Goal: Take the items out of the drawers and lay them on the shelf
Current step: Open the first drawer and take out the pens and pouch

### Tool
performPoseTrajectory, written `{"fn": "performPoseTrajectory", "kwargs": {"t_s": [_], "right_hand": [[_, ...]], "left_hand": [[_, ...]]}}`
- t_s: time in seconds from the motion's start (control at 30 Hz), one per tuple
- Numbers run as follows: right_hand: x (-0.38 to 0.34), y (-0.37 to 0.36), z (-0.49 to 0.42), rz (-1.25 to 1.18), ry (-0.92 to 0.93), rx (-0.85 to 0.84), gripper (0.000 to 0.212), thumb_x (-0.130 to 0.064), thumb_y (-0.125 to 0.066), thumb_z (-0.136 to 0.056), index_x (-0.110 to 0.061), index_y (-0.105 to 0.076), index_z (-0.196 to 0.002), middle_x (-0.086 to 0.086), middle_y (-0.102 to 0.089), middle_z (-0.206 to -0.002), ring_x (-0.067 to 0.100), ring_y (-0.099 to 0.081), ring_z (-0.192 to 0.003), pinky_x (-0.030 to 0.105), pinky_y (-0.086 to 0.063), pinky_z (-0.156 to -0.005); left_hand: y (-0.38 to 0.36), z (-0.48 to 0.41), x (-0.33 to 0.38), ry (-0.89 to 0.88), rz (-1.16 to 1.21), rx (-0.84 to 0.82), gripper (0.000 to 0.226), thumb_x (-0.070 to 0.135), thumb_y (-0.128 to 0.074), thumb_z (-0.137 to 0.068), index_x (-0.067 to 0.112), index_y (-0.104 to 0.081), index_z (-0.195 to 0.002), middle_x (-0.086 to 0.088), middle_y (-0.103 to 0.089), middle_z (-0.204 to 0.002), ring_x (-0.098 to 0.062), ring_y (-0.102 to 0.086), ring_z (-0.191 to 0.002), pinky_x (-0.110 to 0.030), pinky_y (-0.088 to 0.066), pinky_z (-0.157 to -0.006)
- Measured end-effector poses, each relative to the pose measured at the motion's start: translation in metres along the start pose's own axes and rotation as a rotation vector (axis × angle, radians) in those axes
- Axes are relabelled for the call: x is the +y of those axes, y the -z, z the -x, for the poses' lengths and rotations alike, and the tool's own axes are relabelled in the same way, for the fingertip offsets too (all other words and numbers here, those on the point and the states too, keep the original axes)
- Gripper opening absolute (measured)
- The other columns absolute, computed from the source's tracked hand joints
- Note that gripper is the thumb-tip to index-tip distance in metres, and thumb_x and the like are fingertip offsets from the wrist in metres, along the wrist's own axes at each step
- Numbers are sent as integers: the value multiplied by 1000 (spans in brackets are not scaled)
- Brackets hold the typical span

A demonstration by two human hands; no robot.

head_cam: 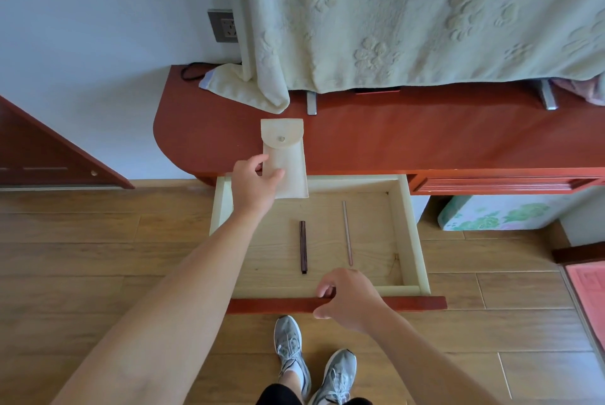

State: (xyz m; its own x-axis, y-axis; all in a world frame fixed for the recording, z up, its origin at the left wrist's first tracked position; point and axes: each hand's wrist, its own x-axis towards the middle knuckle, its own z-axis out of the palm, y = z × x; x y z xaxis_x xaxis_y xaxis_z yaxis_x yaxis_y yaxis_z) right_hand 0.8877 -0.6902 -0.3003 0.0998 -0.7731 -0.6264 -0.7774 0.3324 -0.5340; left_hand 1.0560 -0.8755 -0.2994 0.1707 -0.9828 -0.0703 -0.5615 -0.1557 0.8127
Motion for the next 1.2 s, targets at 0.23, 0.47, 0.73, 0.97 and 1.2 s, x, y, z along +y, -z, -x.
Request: {"fn": "performPoseTrajectory", "kwargs": {"t_s": [0.23, 0.47, 0.73, 0.97, 1.2], "right_hand": [[0, 0, 3, -1, -6, 13, 28, -40, -82, -69, -34, -67, -93, -17, -61, -97, 2, -57, -89, 18, -46, -72], [2, -1, 1, 1, 9, 28, 28, -41, -82, -69, -34, -68, -92, -17, -60, -95, 1, -56, -88, 18, -46, -73], [2, 0, 0, -8, 11, 6, 26, -38, -83, -70, -34, -68, -91, -20, -60, -91, -2, -57, -84, 16, -46, -70], [0, 2, 1, -5, 9, 0, 24, -37, -83, -70, -35, -68, -89, -17, -61, -91, 1, -57, -85, 16, -42, -66], [1, 1, 1, 1, 13, 9, 27, -38, -84, -69, -34, -68, -91, -17, -60, -92, 1, -55, -86, 16, -41, -66]], "left_hand": [[8, 31, -14, -151, -108, -182, 77, 24, -85, -74, 16, -49, -141, 2, -35, -136, -8, -43, -115, -20, -40, -99], [1, 19, -10, -133, -78, -146, 72, 21, -83, -78, 11, -50, -141, -2, -39, -134, -11, -44, -118, -19, -36, -102], [-6, -3, -7, -165, -102, -125, 70, 20, -82, -78, 10, -51, -141, -1, -42, -134, -11, -44, -119, -18, -34, -100], [-7, -11, -5, -175, -159, -119, 69, 25, -81, -80, 13, -52, -141, 1, -45, -136, -13, -48, -120, -21, -36, -96], [-8, -13, -3, -162, -173, -124, 68, 27, -78, -82, 16, -50, -143, 3, -44, -139, -12, -48, -122, -21, -35, -96]]}}
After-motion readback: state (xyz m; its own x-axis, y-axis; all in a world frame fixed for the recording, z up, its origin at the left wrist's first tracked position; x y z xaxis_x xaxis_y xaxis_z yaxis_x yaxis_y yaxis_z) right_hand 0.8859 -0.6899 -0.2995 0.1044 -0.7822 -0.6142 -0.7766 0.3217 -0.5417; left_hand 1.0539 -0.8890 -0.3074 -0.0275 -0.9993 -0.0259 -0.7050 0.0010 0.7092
